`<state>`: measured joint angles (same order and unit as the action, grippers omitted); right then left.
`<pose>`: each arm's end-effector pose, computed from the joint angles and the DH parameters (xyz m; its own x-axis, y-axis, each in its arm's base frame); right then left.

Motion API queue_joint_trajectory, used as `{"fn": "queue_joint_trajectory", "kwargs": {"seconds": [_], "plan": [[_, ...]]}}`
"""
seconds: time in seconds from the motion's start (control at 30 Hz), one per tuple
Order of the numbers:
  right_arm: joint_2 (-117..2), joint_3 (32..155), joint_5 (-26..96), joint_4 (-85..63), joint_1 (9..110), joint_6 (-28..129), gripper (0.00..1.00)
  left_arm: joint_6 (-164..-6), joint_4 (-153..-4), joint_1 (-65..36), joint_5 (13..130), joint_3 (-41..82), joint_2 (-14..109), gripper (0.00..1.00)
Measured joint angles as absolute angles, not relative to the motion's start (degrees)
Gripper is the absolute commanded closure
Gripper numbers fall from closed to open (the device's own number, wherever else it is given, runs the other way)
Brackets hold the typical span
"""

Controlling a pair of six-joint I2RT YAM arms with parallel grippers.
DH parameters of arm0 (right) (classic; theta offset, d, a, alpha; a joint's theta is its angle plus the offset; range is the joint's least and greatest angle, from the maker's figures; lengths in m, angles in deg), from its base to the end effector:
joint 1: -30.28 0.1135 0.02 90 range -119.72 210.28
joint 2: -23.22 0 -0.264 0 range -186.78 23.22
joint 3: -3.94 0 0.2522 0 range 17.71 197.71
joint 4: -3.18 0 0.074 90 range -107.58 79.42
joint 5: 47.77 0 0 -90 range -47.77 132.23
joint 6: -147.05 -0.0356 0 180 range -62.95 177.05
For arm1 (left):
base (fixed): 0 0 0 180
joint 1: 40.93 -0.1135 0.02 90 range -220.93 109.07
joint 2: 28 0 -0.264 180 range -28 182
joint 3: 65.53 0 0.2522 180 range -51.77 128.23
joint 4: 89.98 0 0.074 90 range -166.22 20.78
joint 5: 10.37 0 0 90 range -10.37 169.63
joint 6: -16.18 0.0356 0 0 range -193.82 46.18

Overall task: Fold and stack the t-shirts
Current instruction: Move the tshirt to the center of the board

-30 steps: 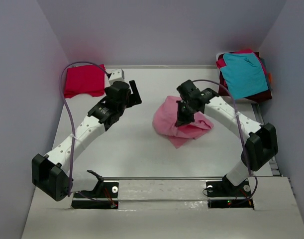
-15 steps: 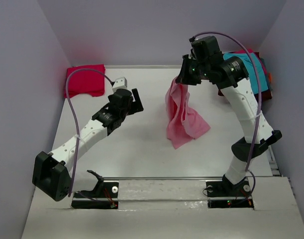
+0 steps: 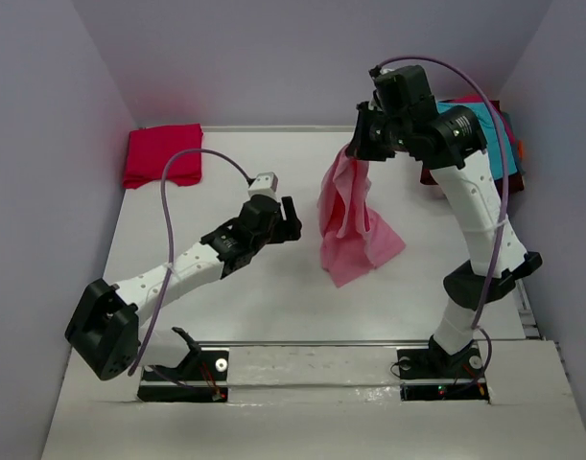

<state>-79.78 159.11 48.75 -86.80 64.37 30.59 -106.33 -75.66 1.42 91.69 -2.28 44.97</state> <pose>0.2677 0.1763 0.5029 -0.6695 0.0814 -0.7383 -0.2058 0.9347 0.2897 0.2198 -0.1903 0.2790 -0.5322 -0.2261 -0.8159 0.2748 0.8654 -0.4191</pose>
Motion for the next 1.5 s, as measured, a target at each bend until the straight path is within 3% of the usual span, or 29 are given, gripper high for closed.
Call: {"fn": "queue_joint_trajectory", "kwargs": {"seconds": [0.6,1.07,1.5], "plan": [[-69.27,158.50,55.79,-88.75,64.37,31.82,0.93,-110.20,-87.03,2.16,78.99,2.86,69.24,0.29],[-65.62,159.41,60.84,-89.93,64.37,32.01,0.93,-111.40,-92.82,3.67,73.44,6.38,78.83,0.29],[-65.12,159.70,62.87,-89.95,64.37,32.01,0.93,-111.12,-93.17,3.73,74.68,7.30,79.90,0.29]]}}
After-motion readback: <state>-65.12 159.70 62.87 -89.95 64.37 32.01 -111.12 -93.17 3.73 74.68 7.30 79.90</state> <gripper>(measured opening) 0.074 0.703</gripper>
